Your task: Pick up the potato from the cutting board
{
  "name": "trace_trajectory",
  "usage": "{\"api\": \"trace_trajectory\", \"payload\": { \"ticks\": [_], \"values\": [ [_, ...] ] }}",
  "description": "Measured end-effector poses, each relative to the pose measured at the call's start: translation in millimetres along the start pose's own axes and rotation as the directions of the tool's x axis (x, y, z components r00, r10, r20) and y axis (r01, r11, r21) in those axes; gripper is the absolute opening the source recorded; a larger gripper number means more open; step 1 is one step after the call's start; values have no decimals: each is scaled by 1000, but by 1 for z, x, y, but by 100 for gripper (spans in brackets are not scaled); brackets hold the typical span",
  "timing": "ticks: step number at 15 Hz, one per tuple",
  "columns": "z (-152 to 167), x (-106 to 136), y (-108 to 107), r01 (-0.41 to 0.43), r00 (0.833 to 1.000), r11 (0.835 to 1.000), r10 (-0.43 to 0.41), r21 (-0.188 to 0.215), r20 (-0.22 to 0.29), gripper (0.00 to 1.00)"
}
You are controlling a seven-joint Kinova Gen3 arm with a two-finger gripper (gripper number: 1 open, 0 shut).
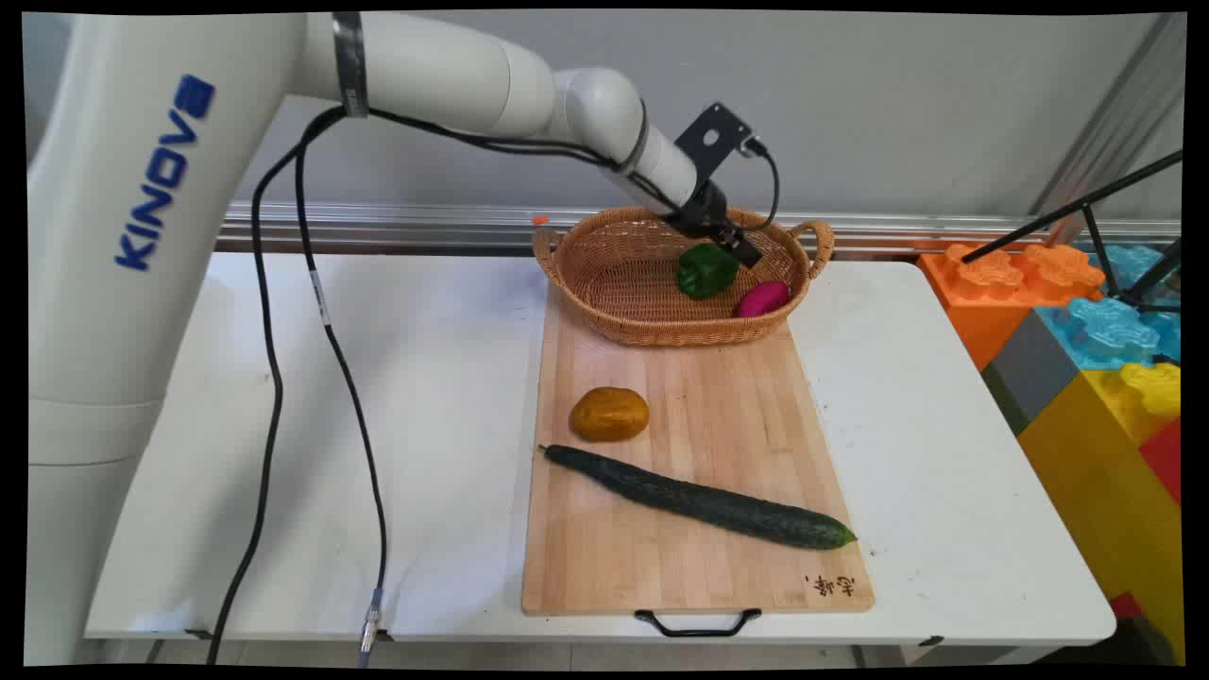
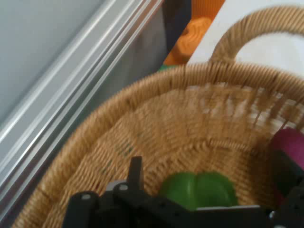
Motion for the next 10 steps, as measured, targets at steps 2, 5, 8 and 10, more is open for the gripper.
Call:
{"api": "trace_trajectory", "payload": {
  "ticks": [2,5,8,10],
  "values": [
    [-10,10,3,-3,1000,1000,3,-7,-12,100],
    [-31,22,7,-15,999,1000,15,-12,-30,100],
    [-65,34,16,-44,998,999,43,-24,-44,100],
    [-86,35,22,-58,998,997,57,-40,-35,100]
  ]
}}
